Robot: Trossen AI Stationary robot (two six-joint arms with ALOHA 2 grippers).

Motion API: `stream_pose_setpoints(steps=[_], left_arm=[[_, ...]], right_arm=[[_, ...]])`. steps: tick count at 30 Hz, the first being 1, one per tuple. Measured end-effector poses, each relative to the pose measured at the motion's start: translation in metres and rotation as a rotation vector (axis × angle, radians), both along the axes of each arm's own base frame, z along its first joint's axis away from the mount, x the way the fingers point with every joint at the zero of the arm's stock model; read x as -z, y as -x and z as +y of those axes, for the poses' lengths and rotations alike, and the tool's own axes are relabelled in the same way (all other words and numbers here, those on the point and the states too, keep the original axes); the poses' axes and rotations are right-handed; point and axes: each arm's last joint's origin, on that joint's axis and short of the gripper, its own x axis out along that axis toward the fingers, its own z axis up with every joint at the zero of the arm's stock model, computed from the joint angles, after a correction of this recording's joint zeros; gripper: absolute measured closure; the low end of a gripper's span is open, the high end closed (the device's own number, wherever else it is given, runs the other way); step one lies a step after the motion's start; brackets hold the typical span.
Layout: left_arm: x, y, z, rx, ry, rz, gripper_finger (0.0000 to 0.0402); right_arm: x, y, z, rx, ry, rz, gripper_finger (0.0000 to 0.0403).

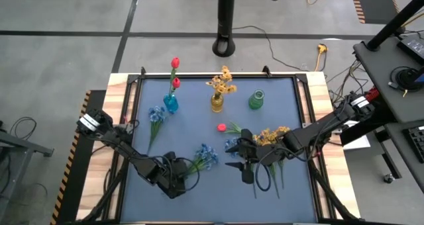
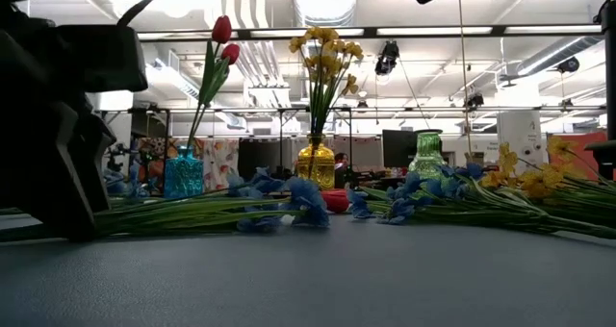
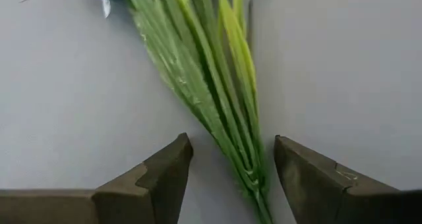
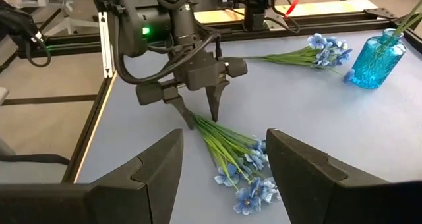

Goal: Sort flowers into vase by color
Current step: Put the bottom left blue flowers into the green vase

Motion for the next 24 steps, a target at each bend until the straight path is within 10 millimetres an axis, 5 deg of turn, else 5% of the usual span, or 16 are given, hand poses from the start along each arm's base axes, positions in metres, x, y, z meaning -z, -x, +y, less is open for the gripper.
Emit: stream_pose_setpoints(steps=[6, 14, 24], left_arm=[[0.002, 0.002, 0.002, -0.007, -0.013, 0.001, 0.0249], [0.003, 0.003, 0.004, -0.022, -0.029, -0.003, 0.0383], [-0.025, 0.012, 0.011, 0.003, -0.032, -0.037, 0.0396]], right_arm=[[0.0, 0.0, 0.0, -0.005, 0.012, 0.001, 0.0193], [0.004, 0.002, -0.001, -0.004, 0.028, 0.043, 0.0193], [0.02, 0.018, -0.002, 0.025, 0.01, 0.258, 0.0193]])
